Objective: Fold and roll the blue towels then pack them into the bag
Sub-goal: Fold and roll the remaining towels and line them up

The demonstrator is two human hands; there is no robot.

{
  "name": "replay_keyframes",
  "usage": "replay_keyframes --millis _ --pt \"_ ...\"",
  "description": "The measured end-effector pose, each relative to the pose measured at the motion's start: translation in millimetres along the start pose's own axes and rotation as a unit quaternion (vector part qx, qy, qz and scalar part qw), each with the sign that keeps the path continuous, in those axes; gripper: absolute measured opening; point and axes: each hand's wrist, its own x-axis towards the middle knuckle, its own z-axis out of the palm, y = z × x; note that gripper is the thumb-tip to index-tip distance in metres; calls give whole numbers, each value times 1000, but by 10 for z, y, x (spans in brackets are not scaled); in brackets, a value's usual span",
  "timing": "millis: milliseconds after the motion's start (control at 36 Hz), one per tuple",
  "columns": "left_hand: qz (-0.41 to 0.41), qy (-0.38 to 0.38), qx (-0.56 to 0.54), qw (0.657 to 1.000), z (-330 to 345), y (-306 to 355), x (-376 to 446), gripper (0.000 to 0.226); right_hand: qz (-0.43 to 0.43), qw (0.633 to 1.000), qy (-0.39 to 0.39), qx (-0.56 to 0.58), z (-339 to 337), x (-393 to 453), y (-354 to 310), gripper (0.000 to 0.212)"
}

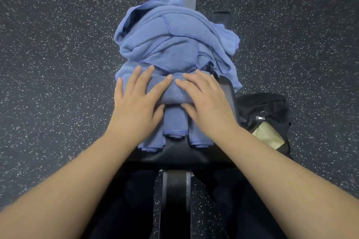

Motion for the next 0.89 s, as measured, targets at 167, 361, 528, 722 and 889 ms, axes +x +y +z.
replay_keyframes --millis 167,361,528,722,889 --pt "-11 -4 -34 999 -56 157 -125 63 31 999 -11 -9 -3 46 -60 47" --pt "-35 -55 -78 995 -126 181 -174 65 60 996 -59 -39 -105 45 -129 54" --pt "-88 -38 -146 985 -145 285 -297 68 79 991 -96 -42 -202 -130 -253 56" --pt "-169 -93 -287 938 -189 558 -523 72 148 977 -153 -33 -347 -291 -445 66" --pt "-132 -127 -320 930 -103 595 -572 71 202 964 -170 -3 -374 -392 -575 72"
